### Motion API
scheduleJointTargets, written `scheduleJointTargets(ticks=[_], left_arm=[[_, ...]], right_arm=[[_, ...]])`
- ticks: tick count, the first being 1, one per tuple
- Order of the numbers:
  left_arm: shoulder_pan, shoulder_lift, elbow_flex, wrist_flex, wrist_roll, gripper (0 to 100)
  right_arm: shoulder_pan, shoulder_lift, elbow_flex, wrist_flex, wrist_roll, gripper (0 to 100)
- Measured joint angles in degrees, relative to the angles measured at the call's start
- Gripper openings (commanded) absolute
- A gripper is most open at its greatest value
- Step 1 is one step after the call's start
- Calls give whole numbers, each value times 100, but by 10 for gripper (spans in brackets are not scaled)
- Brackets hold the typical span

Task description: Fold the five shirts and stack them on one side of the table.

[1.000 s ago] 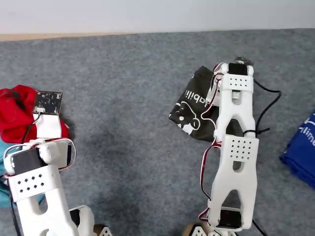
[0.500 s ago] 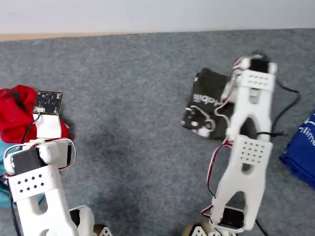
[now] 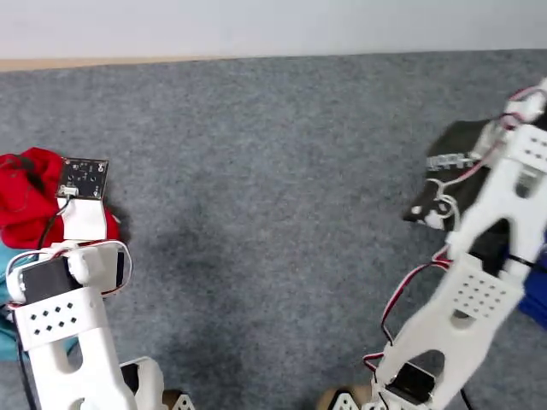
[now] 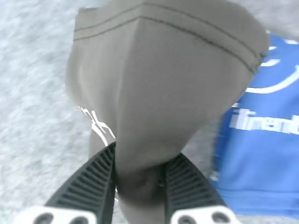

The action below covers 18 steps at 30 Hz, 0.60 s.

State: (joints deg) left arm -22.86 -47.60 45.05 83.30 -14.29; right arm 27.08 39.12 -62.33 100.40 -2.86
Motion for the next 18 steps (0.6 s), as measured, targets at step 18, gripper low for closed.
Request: scheduleJointTargets(ticks=[18], left_arm=[[0, 0, 0, 0, 0, 7]], right_arm=[[1609, -501, 844, 0, 1178, 9]])
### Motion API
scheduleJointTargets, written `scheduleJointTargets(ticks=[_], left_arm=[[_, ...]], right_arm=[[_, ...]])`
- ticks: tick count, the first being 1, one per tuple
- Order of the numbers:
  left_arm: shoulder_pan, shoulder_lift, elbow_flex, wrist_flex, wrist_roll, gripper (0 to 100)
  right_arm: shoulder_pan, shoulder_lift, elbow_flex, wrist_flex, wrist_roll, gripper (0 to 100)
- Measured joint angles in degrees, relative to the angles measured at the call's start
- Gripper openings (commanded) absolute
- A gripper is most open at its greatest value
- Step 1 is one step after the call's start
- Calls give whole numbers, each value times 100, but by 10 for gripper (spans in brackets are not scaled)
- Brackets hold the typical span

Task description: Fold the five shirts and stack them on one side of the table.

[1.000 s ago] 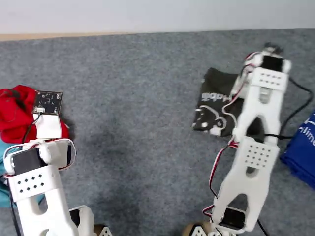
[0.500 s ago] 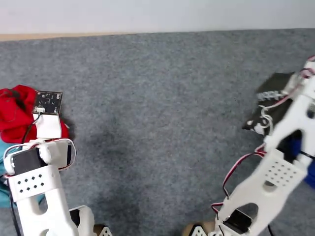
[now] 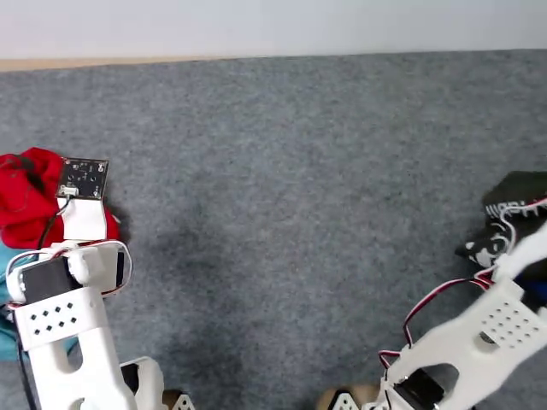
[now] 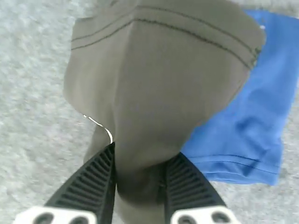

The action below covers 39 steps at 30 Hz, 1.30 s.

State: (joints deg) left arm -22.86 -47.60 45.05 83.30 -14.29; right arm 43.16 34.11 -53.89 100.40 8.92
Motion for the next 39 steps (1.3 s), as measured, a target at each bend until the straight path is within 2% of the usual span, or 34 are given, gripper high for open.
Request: scheduleJointTargets(ticks=[7, 19, 21, 25, 30, 37, 39], left_arm=[[0, 0, 0, 0, 0, 7], [0, 0, 0, 0, 0, 7], [0, 0, 0, 0, 0, 7], [0, 0, 0, 0, 0, 7], [0, 0, 0, 0, 0, 7], [0, 0, 0, 0, 0, 7], [0, 0, 0, 0, 0, 7]], right_arm=[[545, 404, 0, -62, 756, 9], [1240, 1046, 0, -985, 1670, 17], [1310, 1116, 0, -1204, 1793, 52], [1451, 1310, 9, -1433, 2066, 206], [1486, 1292, -141, -1248, 2110, 270], [1011, 791, -1011, -352, 2110, 265], [774, 695, -1160, -70, 2110, 213]])
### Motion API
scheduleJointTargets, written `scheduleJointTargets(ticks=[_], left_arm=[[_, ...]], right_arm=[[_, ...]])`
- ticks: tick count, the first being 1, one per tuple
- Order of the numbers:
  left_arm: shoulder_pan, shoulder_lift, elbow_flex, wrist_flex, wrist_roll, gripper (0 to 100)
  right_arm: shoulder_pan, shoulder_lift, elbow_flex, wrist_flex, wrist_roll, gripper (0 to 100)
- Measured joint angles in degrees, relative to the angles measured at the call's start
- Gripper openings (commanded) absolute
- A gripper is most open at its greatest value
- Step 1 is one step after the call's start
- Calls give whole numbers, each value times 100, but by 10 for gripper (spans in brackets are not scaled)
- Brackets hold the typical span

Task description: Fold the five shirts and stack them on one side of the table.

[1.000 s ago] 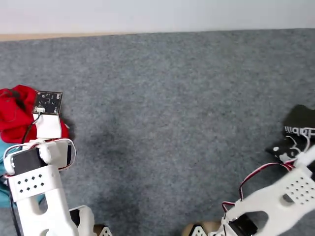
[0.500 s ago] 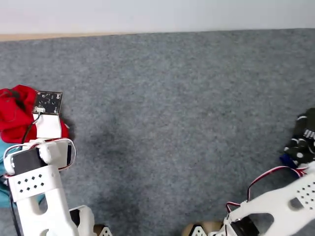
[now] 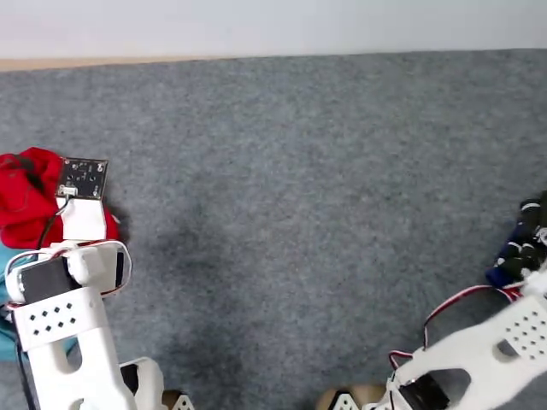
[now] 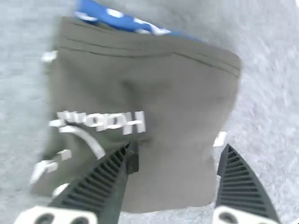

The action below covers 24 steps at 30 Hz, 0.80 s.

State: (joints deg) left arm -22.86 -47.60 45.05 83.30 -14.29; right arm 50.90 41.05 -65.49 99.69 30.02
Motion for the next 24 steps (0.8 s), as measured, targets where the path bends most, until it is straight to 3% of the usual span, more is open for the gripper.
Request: scheduleJointTargets(ticks=[4, 12, 24], left_arm=[[0, 0, 0, 0, 0, 7], [0, 0, 0, 0, 0, 7], [0, 0, 0, 0, 0, 7]], right_arm=[[-316, 0, 26, 62, 0, 6], [-484, 105, 615, -62, 18, 10], [-782, 1266, 624, -1916, 18, 10]])
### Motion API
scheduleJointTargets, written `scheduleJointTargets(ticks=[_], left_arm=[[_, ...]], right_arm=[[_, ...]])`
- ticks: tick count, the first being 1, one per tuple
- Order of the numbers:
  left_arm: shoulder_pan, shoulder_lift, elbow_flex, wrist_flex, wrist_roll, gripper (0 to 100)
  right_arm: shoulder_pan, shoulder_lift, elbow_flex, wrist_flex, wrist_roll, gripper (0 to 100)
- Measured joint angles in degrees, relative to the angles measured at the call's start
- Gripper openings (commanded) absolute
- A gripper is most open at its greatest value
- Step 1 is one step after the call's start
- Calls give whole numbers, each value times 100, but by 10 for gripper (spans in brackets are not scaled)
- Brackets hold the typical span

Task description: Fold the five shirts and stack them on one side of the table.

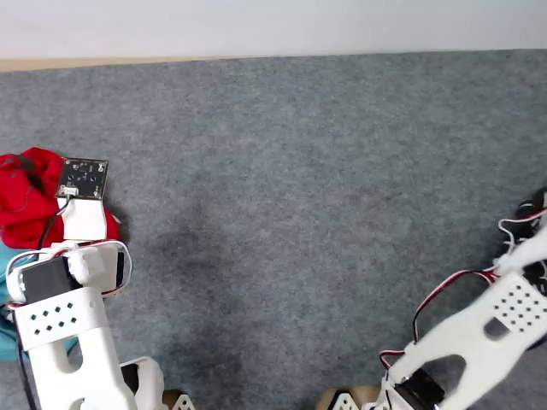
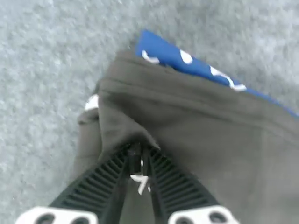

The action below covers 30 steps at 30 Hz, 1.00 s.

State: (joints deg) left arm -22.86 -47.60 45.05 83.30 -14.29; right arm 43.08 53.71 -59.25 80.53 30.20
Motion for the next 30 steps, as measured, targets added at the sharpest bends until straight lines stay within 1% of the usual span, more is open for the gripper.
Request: scheduleJointTargets(ticks=[4, 6, 10, 13, 16, 20, 23, 26, 30], left_arm=[[0, 0, 0, 0, 0, 7], [0, 0, 0, 0, 0, 7], [0, 0, 0, 0, 0, 7], [0, 0, 0, 0, 0, 7], [0, 0, 0, 0, 0, 7], [0, 0, 0, 0, 0, 7], [0, 0, 0, 0, 0, 7], [0, 0, 0, 0, 0, 7], [0, 0, 0, 0, 0, 7]], right_arm=[[-114, 9, -97, 97, 0, 10], [-114, 9, -396, 413, 0, 10], [-149, -105, -976, 1363, 0, 10], [-167, -105, -1081, 1714, 0, 10], [-220, 141, -1090, 1635, 0, 10], [-352, 1011, -1099, 1029, 0, 10], [-378, 1231, -1468, 932, 0, 10], [-413, 1231, -2145, 1081, -273, 10], [-527, 1231, -3182, 1829, -510, 9]])
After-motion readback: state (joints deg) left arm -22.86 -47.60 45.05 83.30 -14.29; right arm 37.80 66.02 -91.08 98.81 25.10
